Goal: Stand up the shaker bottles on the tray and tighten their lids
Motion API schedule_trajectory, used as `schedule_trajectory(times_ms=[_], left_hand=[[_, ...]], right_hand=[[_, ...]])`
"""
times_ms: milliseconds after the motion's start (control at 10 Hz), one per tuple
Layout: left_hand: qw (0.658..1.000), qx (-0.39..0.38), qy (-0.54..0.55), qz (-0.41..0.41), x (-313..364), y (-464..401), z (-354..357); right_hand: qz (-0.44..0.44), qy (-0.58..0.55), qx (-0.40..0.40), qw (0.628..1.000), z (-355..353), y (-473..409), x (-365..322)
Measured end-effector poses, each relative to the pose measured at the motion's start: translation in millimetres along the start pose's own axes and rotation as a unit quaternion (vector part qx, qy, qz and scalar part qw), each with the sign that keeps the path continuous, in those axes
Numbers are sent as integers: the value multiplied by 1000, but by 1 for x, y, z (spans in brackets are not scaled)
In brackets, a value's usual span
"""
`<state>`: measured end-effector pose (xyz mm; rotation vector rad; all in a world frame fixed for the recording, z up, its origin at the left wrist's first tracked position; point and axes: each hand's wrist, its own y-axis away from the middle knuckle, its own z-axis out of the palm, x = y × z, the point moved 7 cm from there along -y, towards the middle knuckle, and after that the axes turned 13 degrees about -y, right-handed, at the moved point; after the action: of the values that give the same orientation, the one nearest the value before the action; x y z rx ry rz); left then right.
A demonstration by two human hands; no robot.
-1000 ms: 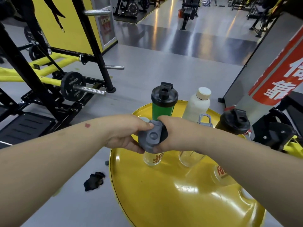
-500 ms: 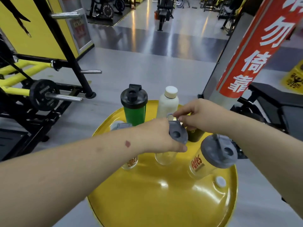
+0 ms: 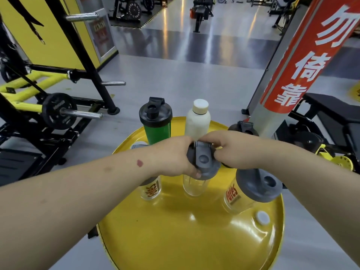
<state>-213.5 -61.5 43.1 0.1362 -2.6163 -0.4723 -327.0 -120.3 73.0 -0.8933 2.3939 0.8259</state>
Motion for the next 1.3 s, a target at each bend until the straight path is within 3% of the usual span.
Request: schedule_trajectory(times_ms=[100,400,500,600,700,800,900,1100,1300], left_hand=[[1000,-1,-11,-5,-1,-2,0],[996,-9,-67,-58,-23,14,-27],[992,75,46,-89,-52,22,-62],[956,189,171,-145,-88,29,-91],[926,217,252,-178,-123,22,-95],[917,181,305,-185,-142,3,-92],[882,141,409,-188,-147,-12,-86],[858,82,482,-155,-156,-34,-78],[848,72,505,-143,-160,-43,-75]], right_hand=[[37,10,-8,999,-4,-2,2],[4,43,42,998,-6,-5,-14],[-17,18,82,996,-11,-12,-30],[-32,-62,102,992,-11,-30,-49],[-7,-120,122,985,-9,-53,-66],[48,-142,139,979,-4,-80,-66],[106,-215,150,959,3,-102,-58],[102,-360,151,915,16,-130,-56],[131,-370,140,909,17,-137,-49]])
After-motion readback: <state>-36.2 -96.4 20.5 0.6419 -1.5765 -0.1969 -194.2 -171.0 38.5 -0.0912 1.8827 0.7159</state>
